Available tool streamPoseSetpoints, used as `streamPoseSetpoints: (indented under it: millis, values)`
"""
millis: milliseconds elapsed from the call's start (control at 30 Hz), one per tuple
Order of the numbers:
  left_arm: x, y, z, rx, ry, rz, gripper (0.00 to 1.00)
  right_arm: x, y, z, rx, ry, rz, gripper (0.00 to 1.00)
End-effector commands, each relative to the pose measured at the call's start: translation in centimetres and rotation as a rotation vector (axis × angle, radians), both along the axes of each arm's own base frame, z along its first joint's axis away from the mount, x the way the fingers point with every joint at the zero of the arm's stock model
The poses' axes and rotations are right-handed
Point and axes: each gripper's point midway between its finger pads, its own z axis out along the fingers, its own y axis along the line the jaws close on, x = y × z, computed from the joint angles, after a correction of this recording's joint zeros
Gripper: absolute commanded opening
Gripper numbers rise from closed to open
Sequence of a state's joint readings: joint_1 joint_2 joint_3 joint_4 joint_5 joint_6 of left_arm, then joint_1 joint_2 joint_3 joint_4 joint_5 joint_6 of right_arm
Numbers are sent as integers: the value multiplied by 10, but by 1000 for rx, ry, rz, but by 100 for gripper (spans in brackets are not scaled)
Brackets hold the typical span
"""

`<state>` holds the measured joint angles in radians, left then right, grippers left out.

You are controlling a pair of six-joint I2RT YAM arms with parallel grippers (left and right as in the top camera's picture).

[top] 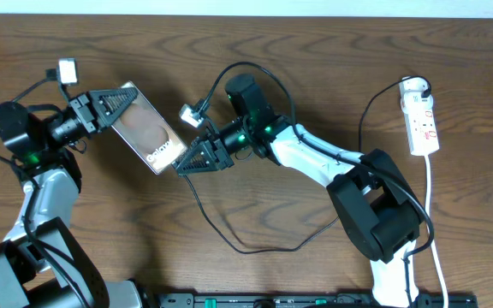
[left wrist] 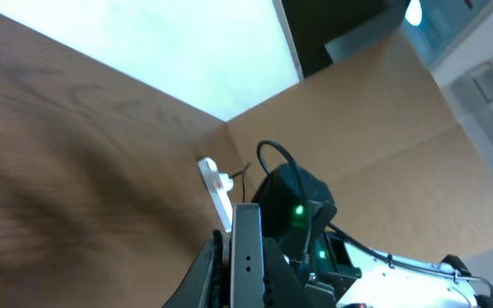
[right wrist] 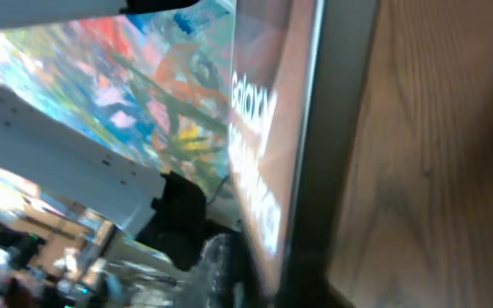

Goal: Plug charger to phone and switch on socket

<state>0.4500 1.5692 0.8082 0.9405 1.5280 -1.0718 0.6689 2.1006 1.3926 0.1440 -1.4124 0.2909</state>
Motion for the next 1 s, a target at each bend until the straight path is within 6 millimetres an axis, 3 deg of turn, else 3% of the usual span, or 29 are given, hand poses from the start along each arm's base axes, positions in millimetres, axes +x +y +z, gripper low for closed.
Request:
streamPoseSetpoints:
  millis: [0, 67, 167, 333, 533, 800, 967]
  values:
    - [-7, -7, -3, 3, 4, -52, 7, 5, -2, 18, 22, -32, -16, 51]
    - [-7, -7, -3, 3, 4, -51, 8, 5, -2, 18, 21, -30, -16, 84]
    - [-7, -6, -3, 3, 2, -49, 7, 5, -2, 18, 21, -29, -15, 99]
    - [-7, 0, -3, 5, 0, -31, 7, 9, -3, 17, 0, -5, -36, 99]
    - [-6, 8, -3, 1, 7, -11, 7, 59, -18, 6, -122, 106, -249, 99]
    - [-6, 7, -3, 0, 7, -12, 8, 133, -71, -7, -221, 238, -535, 99]
    - [-4, 9, -3, -6, 16, 2, 7, 157, -117, -28, -432, 203, -768, 99]
